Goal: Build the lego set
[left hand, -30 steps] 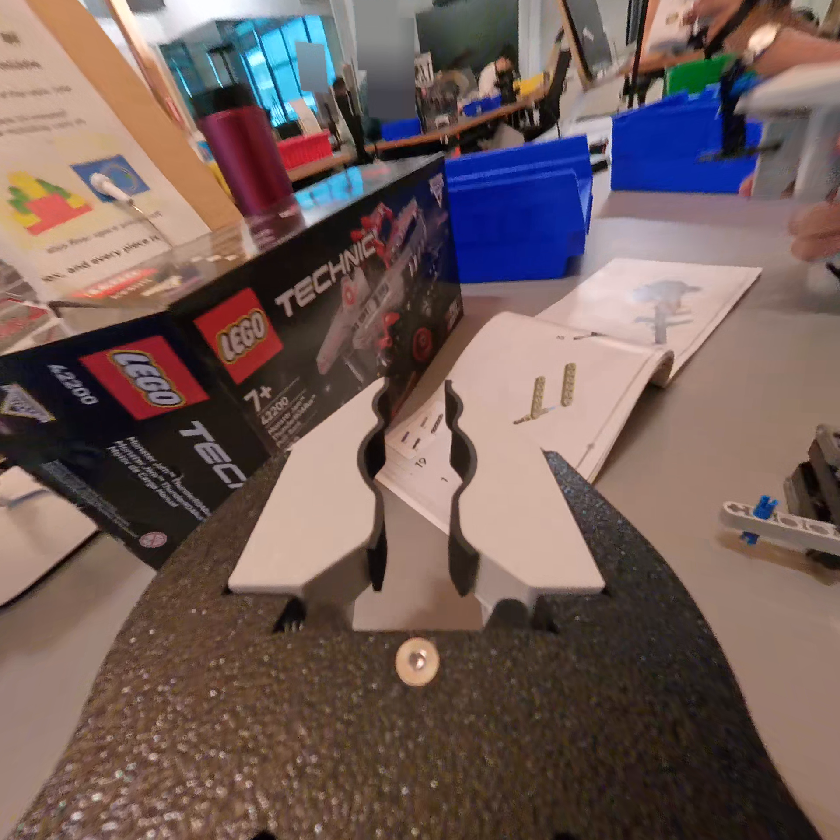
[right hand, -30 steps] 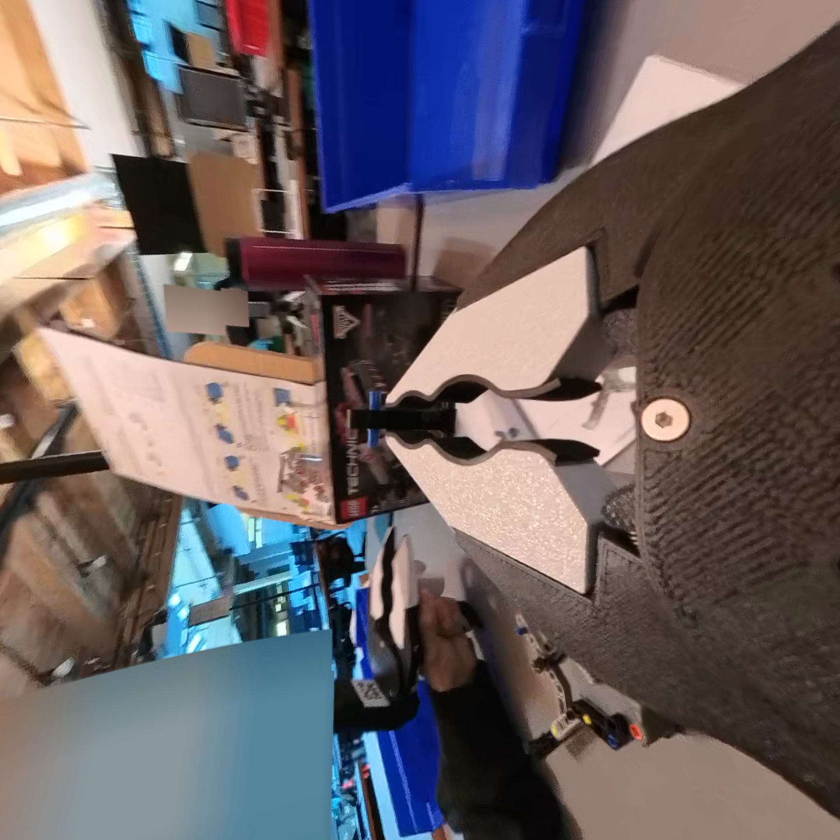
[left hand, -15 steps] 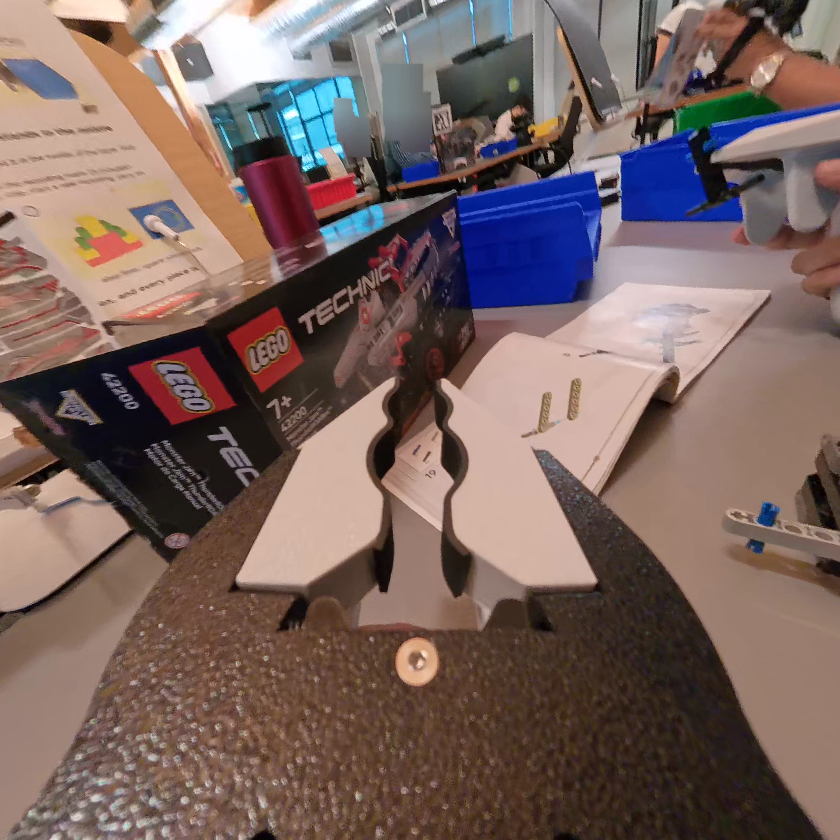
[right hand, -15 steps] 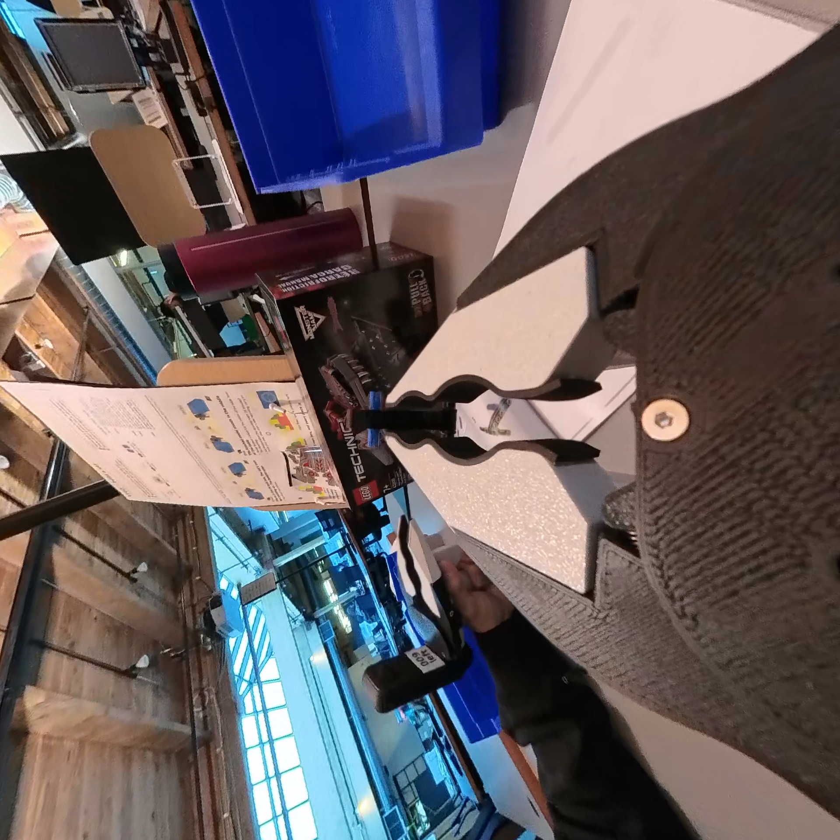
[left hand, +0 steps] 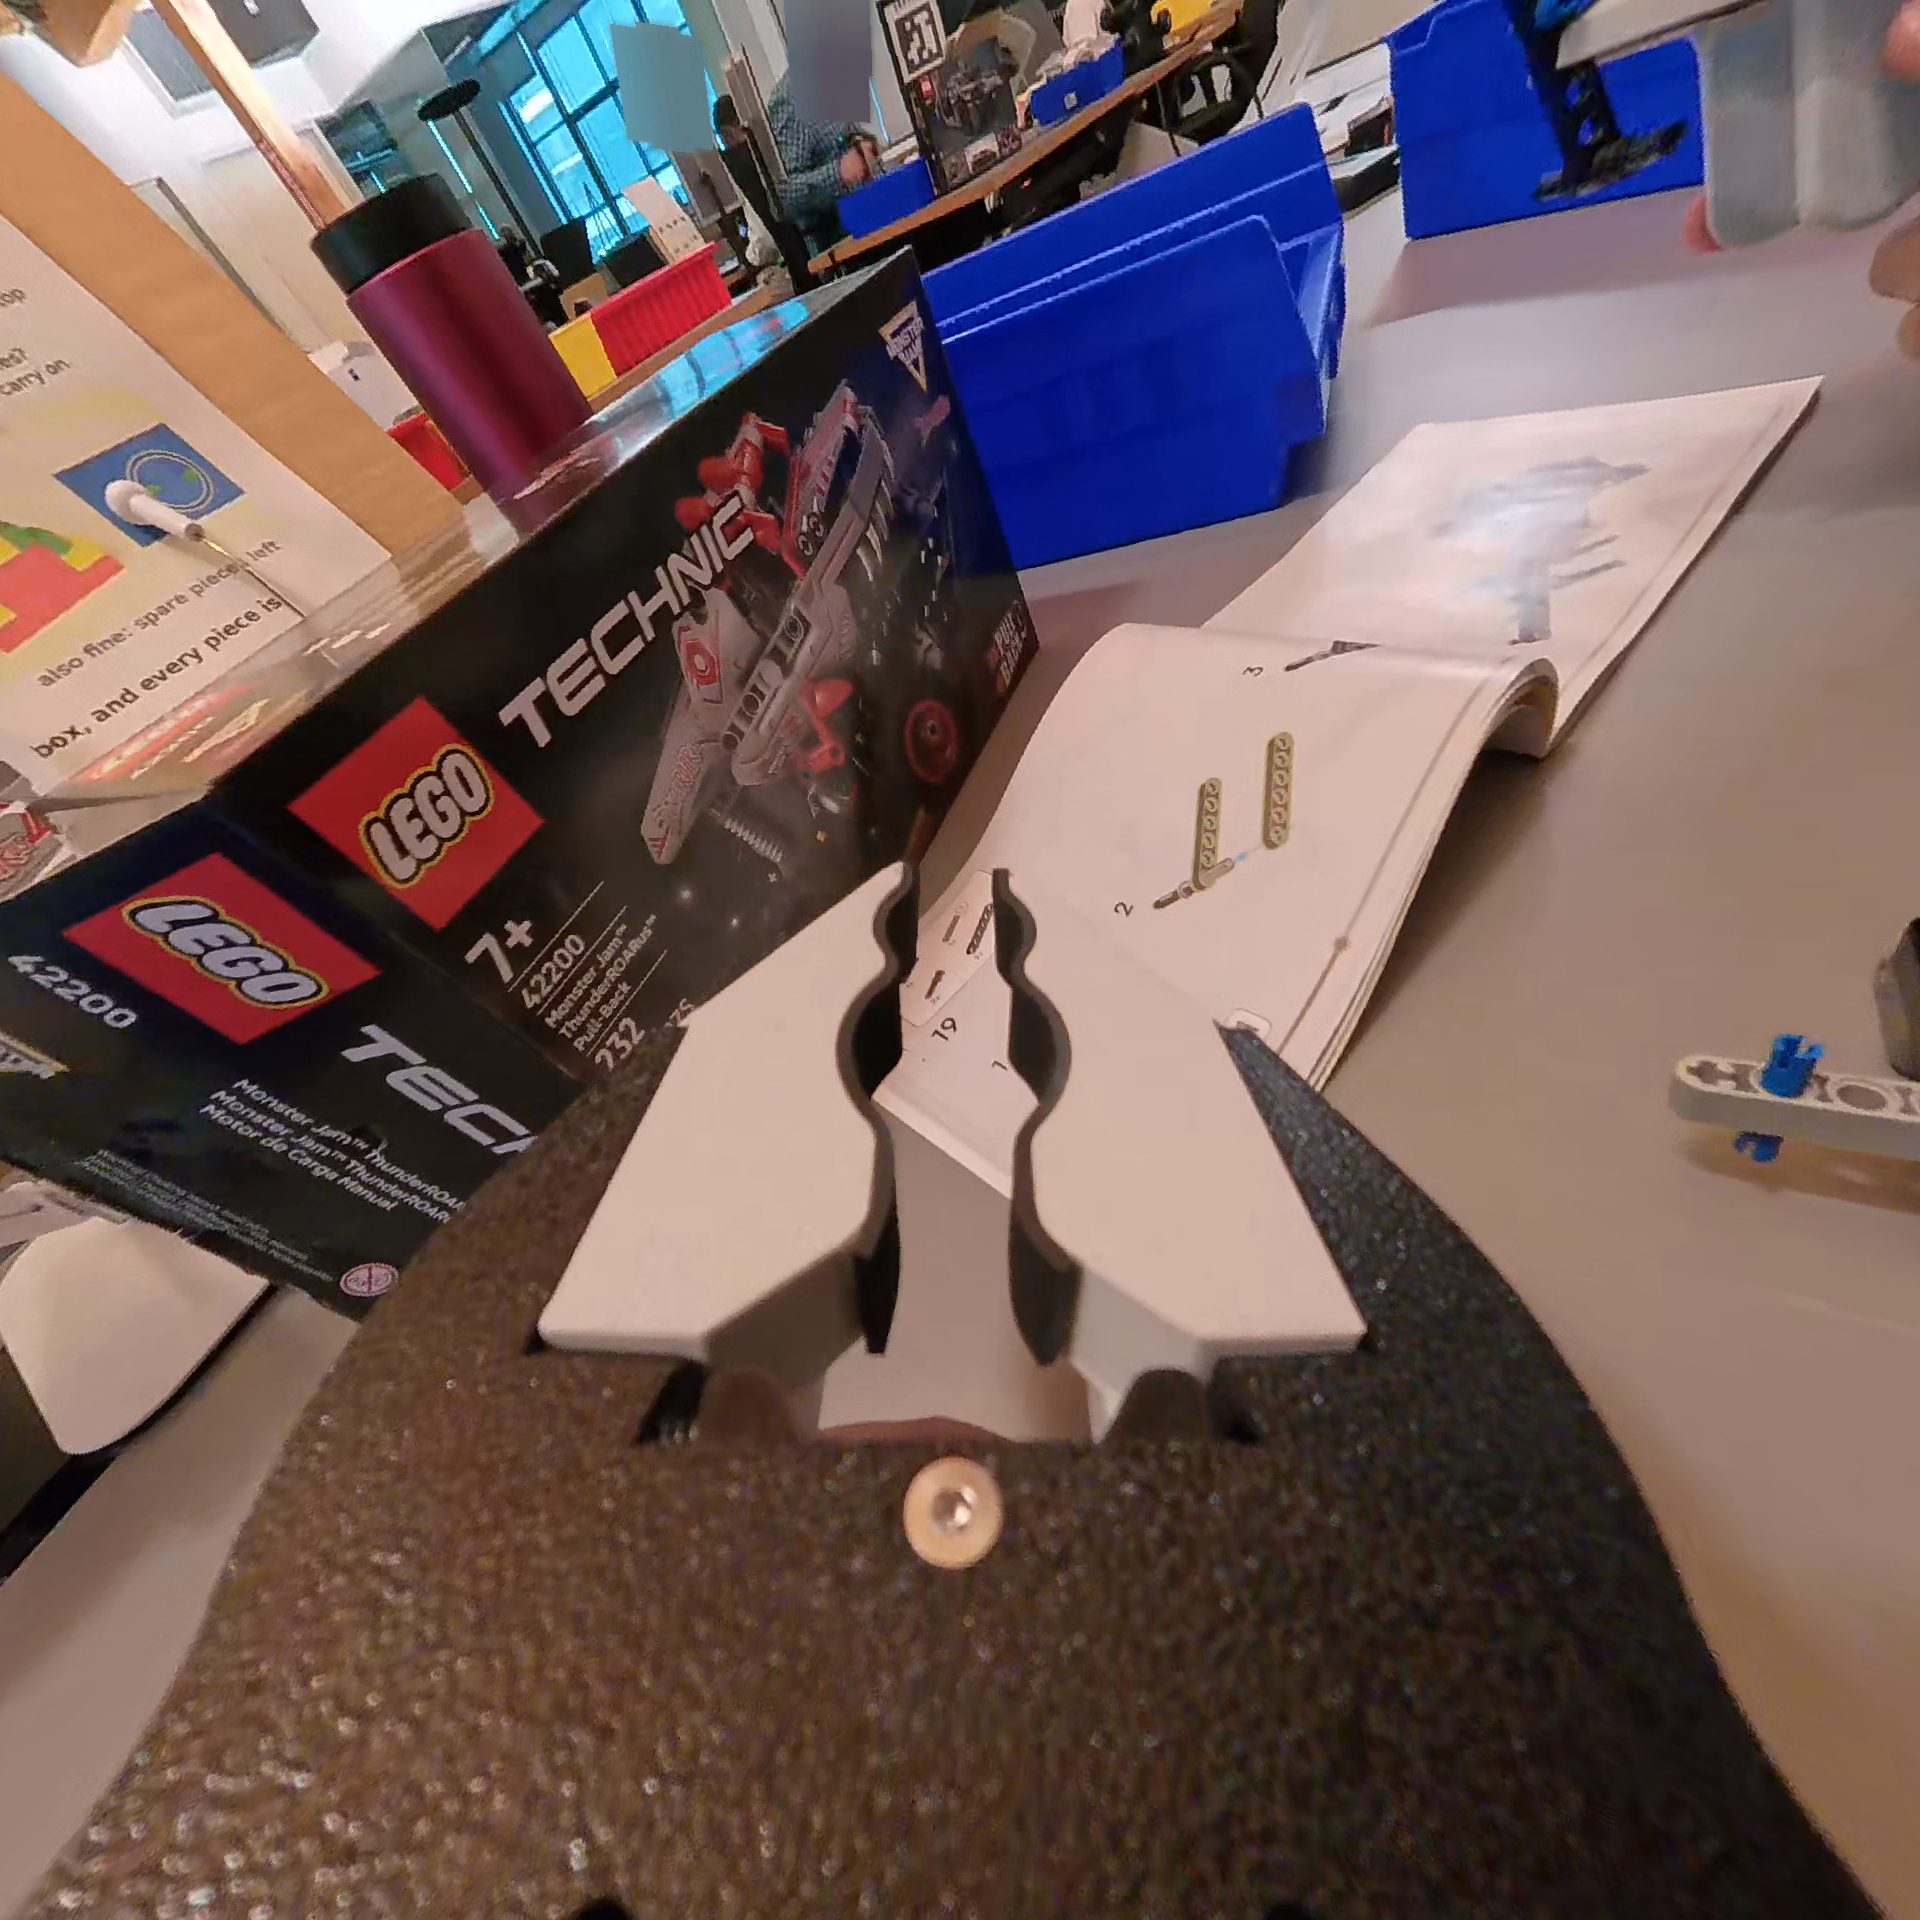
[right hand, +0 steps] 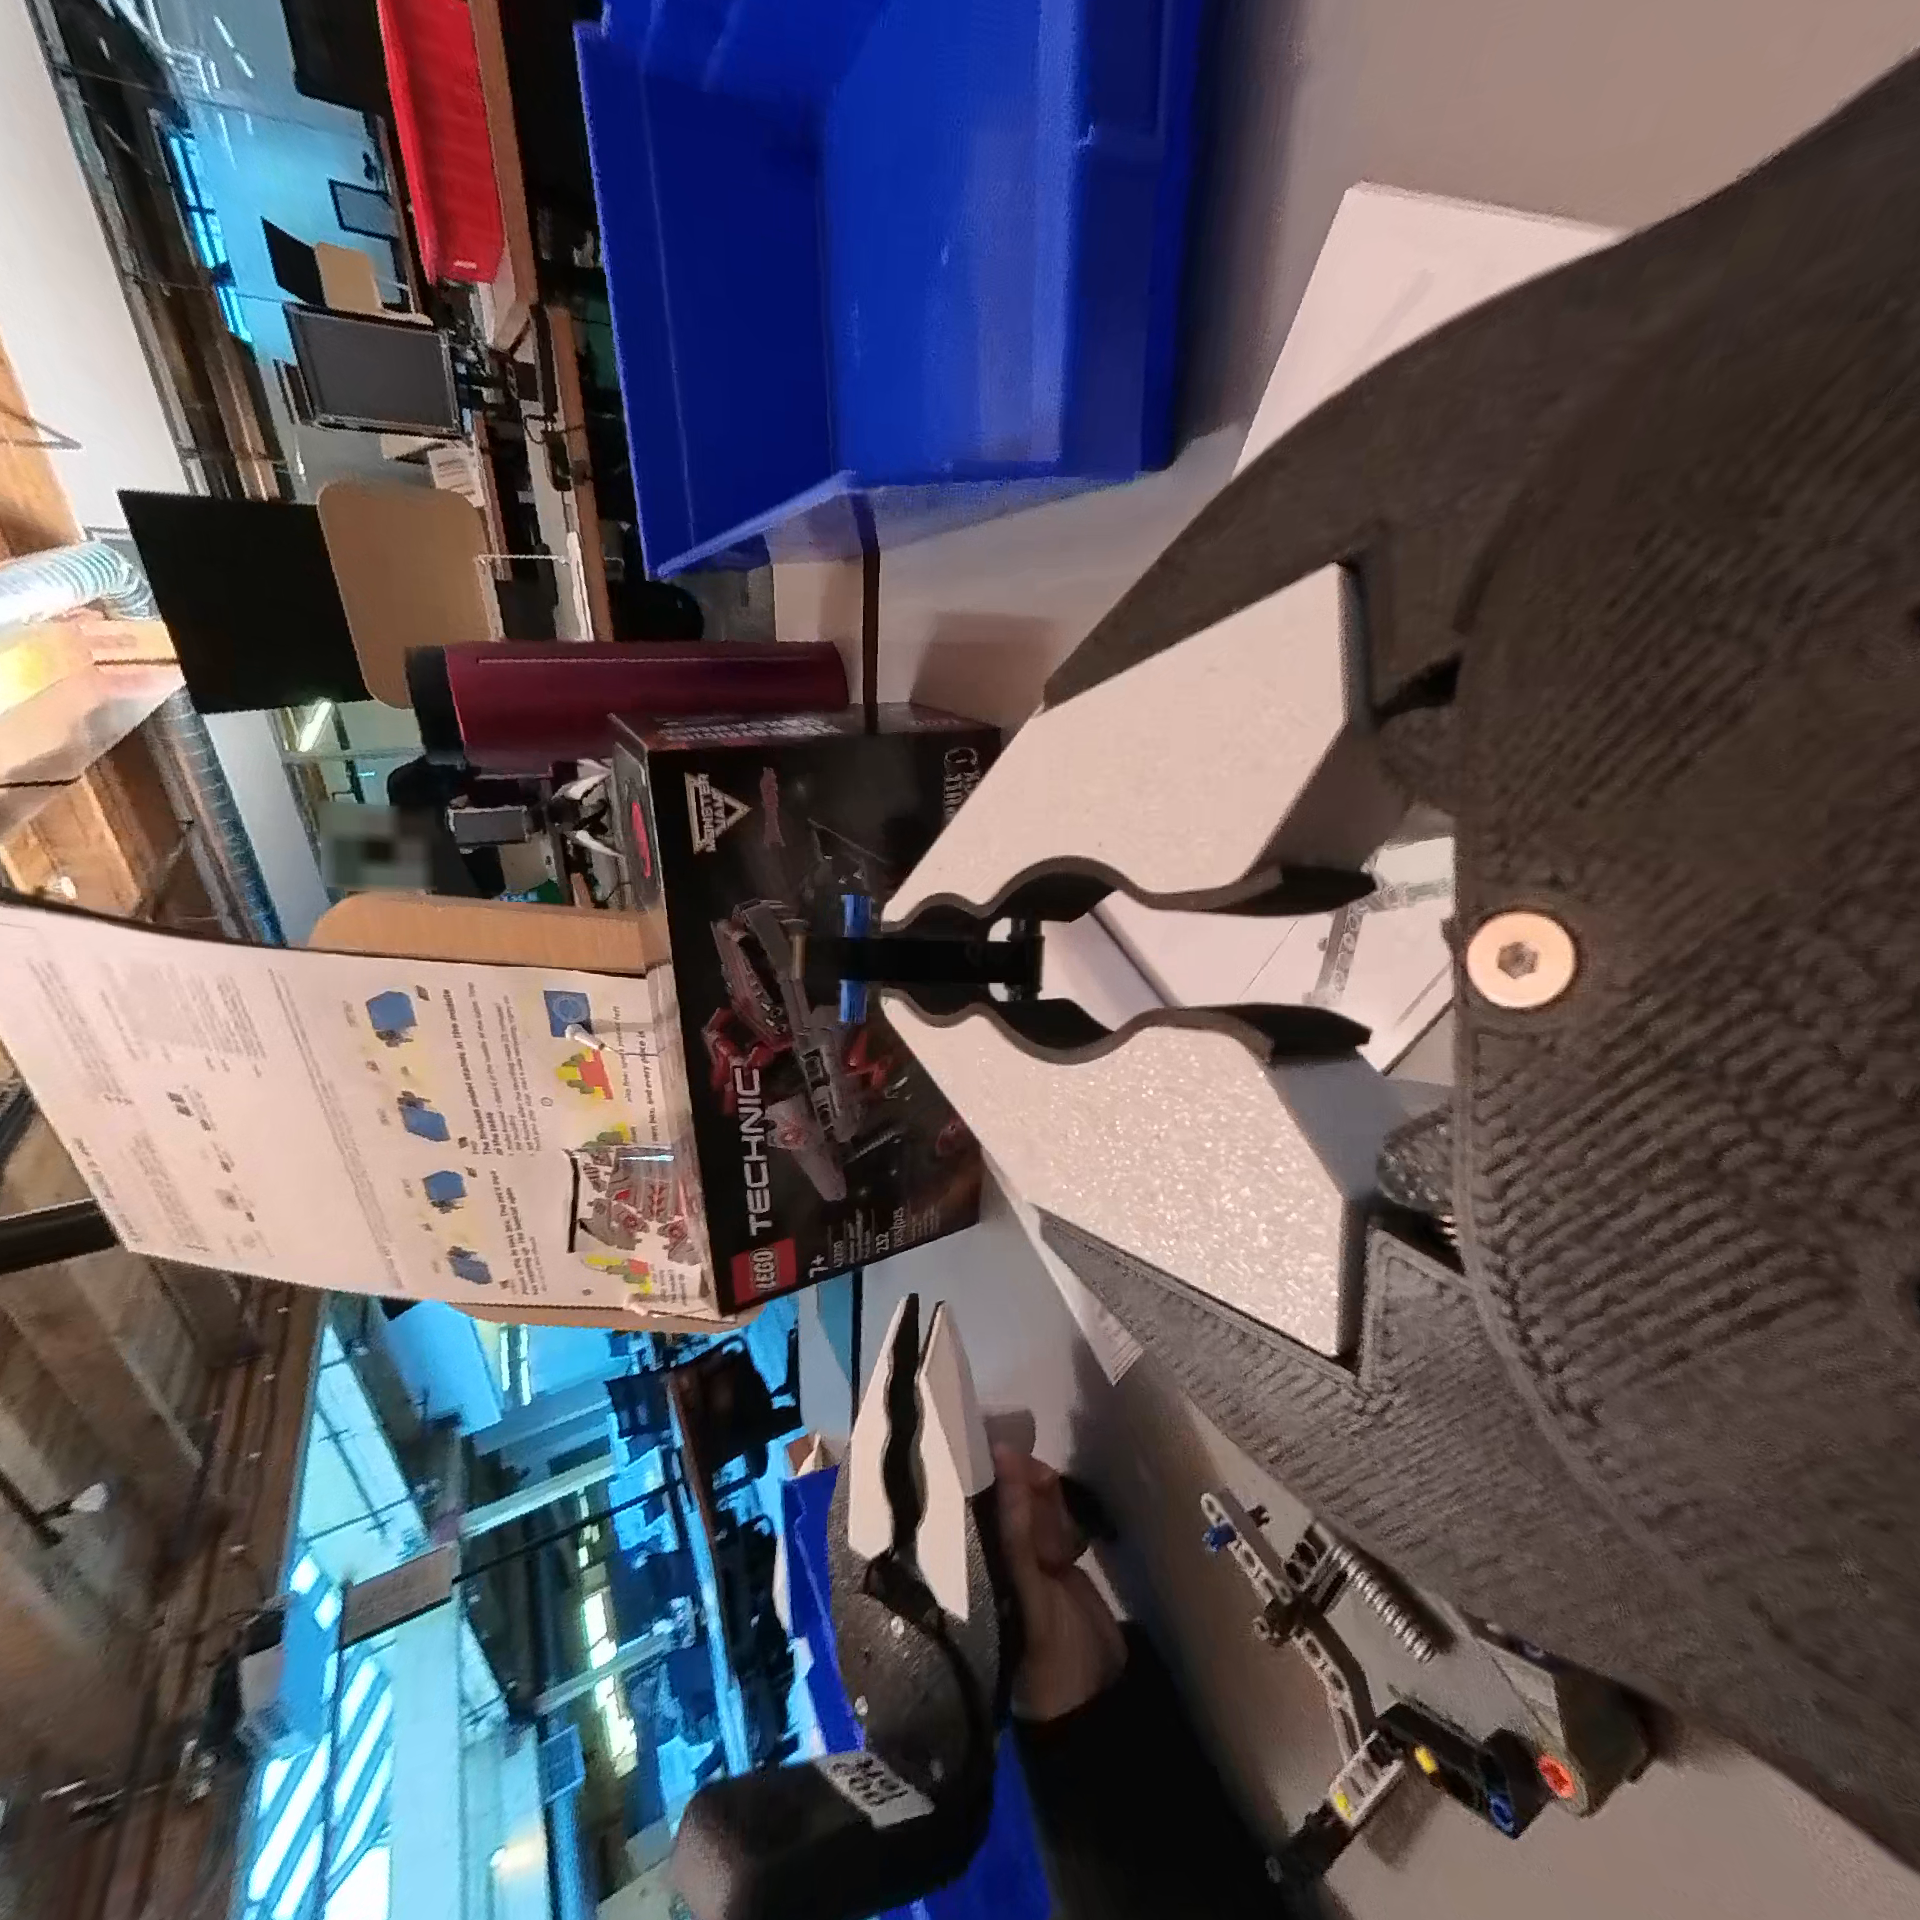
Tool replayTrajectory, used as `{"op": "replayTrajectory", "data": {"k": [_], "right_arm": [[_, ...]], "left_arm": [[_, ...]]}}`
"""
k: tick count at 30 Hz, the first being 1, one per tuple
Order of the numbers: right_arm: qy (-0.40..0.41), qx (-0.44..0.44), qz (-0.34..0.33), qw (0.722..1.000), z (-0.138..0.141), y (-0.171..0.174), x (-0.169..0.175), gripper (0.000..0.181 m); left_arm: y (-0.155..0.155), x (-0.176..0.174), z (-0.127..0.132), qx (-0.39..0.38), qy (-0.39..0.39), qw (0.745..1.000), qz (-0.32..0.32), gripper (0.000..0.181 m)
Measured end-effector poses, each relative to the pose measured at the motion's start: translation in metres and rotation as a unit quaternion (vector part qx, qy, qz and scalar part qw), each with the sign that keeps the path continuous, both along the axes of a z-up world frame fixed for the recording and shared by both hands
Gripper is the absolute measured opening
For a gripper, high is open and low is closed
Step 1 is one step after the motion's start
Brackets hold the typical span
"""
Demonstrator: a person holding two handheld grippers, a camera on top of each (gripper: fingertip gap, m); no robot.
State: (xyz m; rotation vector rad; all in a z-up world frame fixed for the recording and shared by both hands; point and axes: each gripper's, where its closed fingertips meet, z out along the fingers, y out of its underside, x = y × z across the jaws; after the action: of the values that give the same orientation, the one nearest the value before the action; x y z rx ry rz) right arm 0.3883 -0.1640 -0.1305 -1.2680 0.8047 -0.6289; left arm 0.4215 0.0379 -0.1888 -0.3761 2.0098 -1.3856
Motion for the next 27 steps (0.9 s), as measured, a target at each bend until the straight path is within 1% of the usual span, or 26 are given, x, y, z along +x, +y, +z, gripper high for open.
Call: {"op": "replayTrajectory", "data": {"k": [9,18,27], "right_arm": [[-0.03,-0.092,-0.022,0.995,-0.003,0.012,0.0,0.005],[-0.04,-0.137,-0.029,0.989,-0.007,0.019,-0.001,0.005],[-0.039,-0.15,-0.033,0.987,-0.01,0.021,0.0,0.005]], "left_arm": [[0.001,0.0,0.002,-0.012,0.01,1.0,-0.003,0.012],[0.003,0.0,0.005,-0.029,0.019,0.999,-0.007,0.011],[0.002,-0.001,0.004,-0.025,0.018,0.999,-0.009,0.012]]}}
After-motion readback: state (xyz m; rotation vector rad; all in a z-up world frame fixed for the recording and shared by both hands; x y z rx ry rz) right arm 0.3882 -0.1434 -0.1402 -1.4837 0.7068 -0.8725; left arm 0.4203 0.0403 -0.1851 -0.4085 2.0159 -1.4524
